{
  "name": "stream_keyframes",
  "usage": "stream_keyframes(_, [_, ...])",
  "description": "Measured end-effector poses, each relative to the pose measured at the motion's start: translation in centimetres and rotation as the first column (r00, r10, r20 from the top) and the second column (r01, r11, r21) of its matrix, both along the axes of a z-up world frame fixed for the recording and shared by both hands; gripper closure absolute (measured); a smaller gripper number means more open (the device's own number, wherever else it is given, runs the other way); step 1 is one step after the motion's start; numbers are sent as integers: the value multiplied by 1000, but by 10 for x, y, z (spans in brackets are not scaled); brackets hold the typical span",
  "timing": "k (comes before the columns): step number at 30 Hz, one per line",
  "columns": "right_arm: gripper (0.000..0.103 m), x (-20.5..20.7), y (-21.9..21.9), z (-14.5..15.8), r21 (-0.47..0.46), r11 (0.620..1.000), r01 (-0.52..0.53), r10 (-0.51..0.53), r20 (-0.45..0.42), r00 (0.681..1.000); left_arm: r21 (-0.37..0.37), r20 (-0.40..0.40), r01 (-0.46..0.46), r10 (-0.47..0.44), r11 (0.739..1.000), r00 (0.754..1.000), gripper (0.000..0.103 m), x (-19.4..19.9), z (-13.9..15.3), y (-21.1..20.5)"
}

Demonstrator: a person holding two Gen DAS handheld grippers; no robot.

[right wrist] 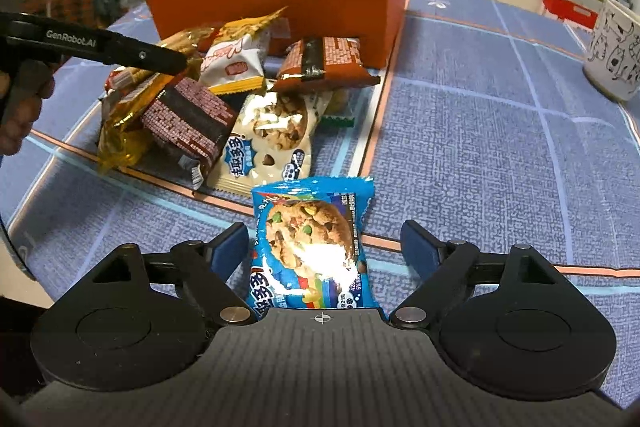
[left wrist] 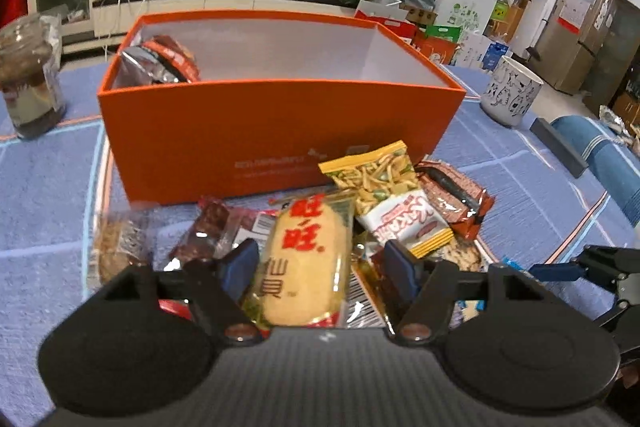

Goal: Organize snacks
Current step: 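Close the left tool on the cream rice-cracker packet while the right tool lifts its cookie packet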

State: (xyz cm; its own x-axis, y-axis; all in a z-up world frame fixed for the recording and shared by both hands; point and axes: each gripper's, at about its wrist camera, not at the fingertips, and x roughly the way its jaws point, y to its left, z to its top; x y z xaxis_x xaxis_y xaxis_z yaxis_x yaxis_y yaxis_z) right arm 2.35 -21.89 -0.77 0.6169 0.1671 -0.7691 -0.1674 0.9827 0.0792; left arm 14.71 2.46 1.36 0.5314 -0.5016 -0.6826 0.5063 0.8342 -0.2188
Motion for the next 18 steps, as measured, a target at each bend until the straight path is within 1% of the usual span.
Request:
stream_keyframes(1, [26, 0, 0, 0, 0, 1000, -1, 1, 0, 1000, 8, -1, -5, 5, 1000, 1000, 60, -1, 0, -1])
stream_keyframes(2, [26, 0, 0, 0, 2, 1000, 1, -1, 1, 1000, 22, -2, -9, 9, 1000, 1000, 62, -2, 0, -2])
stream_keyframes(4, [27, 1, 0, 0, 6, 1000, 11, -11, 0, 1000, 38, 9, -21, 21, 999, 1000, 63, -9, 3, -2])
stream_keyframes(5, [30, 1, 0, 0, 11, 1000, 20, -20, -1, 1000, 44, 15, -29, 28, 999, 1000, 64, -12, 4, -2])
stream_keyframes(7, [44, 2, -3, 2, 22, 999, 42, -42, 5, 999, 53, 37, -50, 48, 997, 998, 64, -19, 9, 0])
stream_keyframes(8, [55, 3, -4, 3, 36, 998, 49, -49, 6, 999, 57, 52, -64, 61, 996, 997, 65, -23, 12, 1])
stream_keyframes(9, [59, 4, -6, 4, 47, 997, 57, -57, 3, 998, 64, 68, -79, 75, 995, 995, 65, -27, 14, 3])
stream_keyframes(10, [61, 6, -7, 4, 49, 997, 60, -61, 0, 998, 70, 84, -95, 89, 993, 992, 66, -30, 17, 4])
stream_keyframes(12, [68, 7, -3, 5, 45, 997, 57, -57, -1, 998, 85, 119, -130, 119, 988, 986, 66, -39, 21, 8])
stream_keyframes(14, [70, 6, 2, 5, 64, 997, 42, -42, 0, 999, 104, 140, -160, 145, 982, 980, 66, -45, 22, 14])
stream_keyframes(15, [70, 4, 9, 5, 49, 999, 18, -18, 7, 1000, 112, 147, -169, 151, 979, 977, 66, -50, 23, 18])
stream_keyframes(18, [70, -4, 34, 5, -59, 997, -52, 55, 52, 997, 125, 147, -204, 185, 971, 972, 66, -60, 22, 32])
